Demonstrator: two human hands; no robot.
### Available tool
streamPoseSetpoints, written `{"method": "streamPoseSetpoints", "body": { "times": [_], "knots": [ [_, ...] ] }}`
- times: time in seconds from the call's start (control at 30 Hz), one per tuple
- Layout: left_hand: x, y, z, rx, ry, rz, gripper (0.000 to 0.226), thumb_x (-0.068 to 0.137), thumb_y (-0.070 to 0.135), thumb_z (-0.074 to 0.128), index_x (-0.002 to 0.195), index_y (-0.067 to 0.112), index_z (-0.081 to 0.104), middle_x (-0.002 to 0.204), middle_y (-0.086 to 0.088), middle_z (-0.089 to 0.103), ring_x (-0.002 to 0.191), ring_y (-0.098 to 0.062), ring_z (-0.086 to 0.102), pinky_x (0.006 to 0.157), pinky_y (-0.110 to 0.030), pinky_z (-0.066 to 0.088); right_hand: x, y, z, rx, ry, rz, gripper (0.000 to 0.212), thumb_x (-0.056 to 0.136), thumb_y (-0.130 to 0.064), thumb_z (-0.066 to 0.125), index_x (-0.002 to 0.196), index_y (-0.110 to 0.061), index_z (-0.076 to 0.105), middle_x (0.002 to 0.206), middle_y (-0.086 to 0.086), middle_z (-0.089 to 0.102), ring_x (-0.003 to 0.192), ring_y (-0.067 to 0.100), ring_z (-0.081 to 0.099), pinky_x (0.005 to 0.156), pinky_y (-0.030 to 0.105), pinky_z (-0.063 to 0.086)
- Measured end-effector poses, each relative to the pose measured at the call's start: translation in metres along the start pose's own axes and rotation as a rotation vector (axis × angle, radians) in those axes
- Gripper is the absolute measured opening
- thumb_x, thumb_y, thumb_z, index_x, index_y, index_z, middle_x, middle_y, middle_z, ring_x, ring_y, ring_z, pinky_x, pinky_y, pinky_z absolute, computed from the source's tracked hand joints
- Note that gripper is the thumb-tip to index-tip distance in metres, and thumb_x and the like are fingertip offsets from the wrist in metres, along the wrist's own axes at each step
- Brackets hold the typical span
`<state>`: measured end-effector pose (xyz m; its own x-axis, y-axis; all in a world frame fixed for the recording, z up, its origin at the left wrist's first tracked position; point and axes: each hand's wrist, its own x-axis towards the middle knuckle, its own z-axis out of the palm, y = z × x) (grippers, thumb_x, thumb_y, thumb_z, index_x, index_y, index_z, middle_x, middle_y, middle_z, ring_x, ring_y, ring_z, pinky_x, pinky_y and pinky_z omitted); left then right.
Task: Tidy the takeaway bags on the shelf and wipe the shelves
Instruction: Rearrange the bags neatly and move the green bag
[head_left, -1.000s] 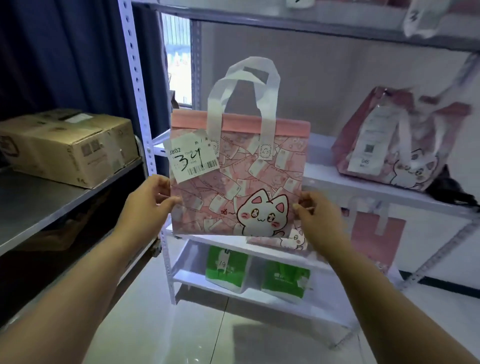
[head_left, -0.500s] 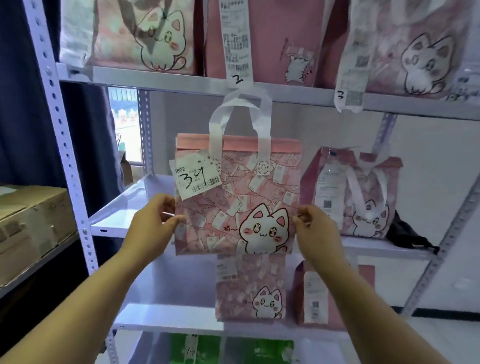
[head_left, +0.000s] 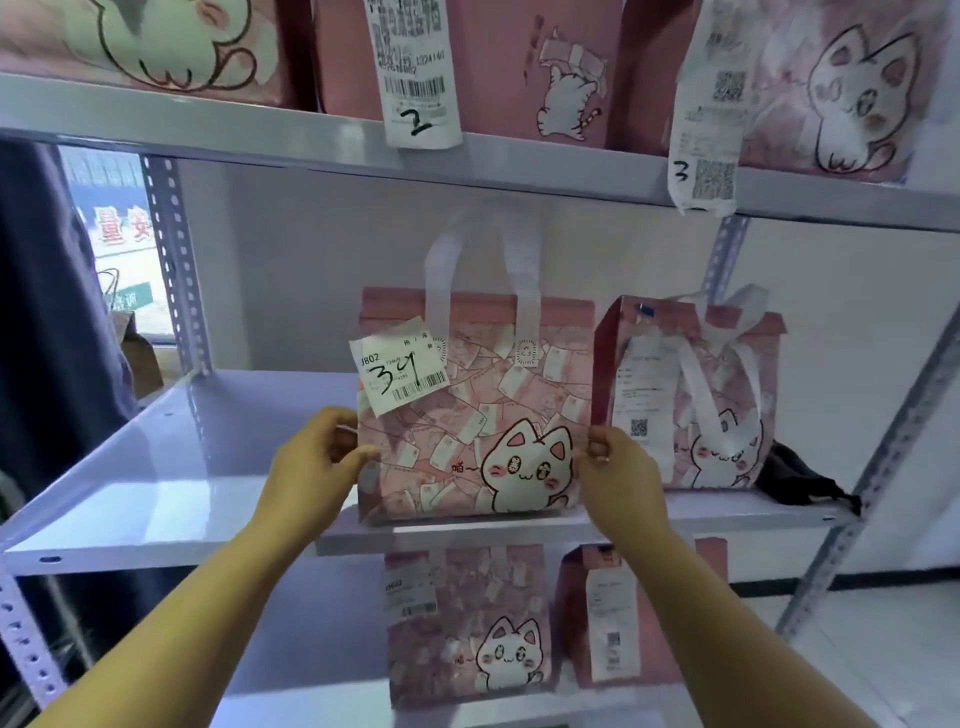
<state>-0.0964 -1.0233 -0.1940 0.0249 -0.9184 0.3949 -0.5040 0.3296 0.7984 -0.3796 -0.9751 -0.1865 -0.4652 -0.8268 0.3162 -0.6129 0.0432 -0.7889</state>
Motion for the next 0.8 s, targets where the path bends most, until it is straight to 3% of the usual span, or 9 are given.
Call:
{"method": "streamPoseSetpoints", "body": {
  "times": [0.1,0.2,0.3,0.4,0.53,0.63,0.8],
  "knots": [
    [0.015,-0.003,0.009,0.005,-0.011,0.027,0.020,0.084,0.025,0.066,0.097,0.035,0.054,0.085,0.011,0.071,0.077,-0.011,0.067,0.070,-0.035,0.054,0.011,0.002,0.007,0.033,-0.017,-0.009,0.022,0.086,-0.015,0.055,0.105,-0.025,0.060,0.079,-0.021,0.058,0.077,0.008,0.059,0.057,0.019,0.041],
    [0.026,-0.003,0.016,-0.003,-0.010,0.021,0.020,0.086,0.022,0.063,0.096,0.038,0.055,0.086,0.011,0.071,0.078,-0.009,0.066,0.071,-0.037,0.055,0.017,0.002,0.011,0.065,-0.055,-0.004,0.030,0.084,-0.014,0.059,0.111,-0.025,0.060,0.082,-0.023,0.060,0.075,-0.004,0.057,0.055,0.011,0.039],
    [0.031,-0.005,0.018,-0.002,-0.017,0.007,0.019,0.087,0.022,0.063,0.096,0.038,0.060,0.083,0.014,0.069,0.077,-0.010,0.067,0.073,-0.038,0.056,0.020,0.003,0.011,0.074,-0.066,0.006,0.035,0.083,-0.014,0.062,0.117,-0.026,0.058,0.083,-0.024,0.060,0.077,-0.005,0.057,0.057,0.011,0.040],
    [0.031,-0.005,0.017,0.014,-0.018,0.014,0.020,0.087,0.025,0.062,0.107,0.029,0.064,0.082,0.018,0.066,0.076,-0.003,0.064,0.065,-0.029,0.053,0.018,0.005,0.007,0.061,-0.039,-0.008,0.034,0.084,-0.016,0.062,0.117,-0.022,0.058,0.082,-0.027,0.057,0.081,-0.001,0.059,0.059,0.012,0.039],
    [0.019,-0.004,0.011,0.049,0.013,0.006,0.033,0.087,0.034,0.061,0.118,0.023,0.061,0.089,0.013,0.062,0.074,0.001,0.057,0.063,-0.023,0.046,0.010,0.005,-0.005,0.057,0.001,-0.004,0.040,0.086,-0.023,0.062,0.124,-0.018,0.053,0.106,-0.010,0.060,0.093,0.012,0.059,0.075,0.027,0.049],
    [0.003,-0.004,0.003,0.077,0.051,-0.016,0.033,0.086,0.036,0.062,0.117,0.022,0.062,0.091,0.014,0.062,0.074,0.005,0.053,0.066,-0.023,0.041,-0.003,0.006,-0.016,0.084,-0.003,-0.048,0.029,0.086,-0.024,0.062,0.115,-0.021,0.057,0.106,-0.009,0.063,0.088,0.013,0.063,0.078,0.030,0.052],
    [-0.040,0.001,-0.006,0.109,0.046,-0.036,0.021,0.086,0.037,0.062,0.104,0.026,0.064,0.091,0.012,0.062,0.076,0.006,0.054,0.057,-0.016,0.040,-0.035,0.011,-0.035,0.039,-0.113,-0.167,0.008,0.087,-0.027,0.062,0.094,-0.027,0.062,0.088,-0.015,0.064,0.082,-0.001,0.059,0.065,0.014,0.041]
  ]
}}
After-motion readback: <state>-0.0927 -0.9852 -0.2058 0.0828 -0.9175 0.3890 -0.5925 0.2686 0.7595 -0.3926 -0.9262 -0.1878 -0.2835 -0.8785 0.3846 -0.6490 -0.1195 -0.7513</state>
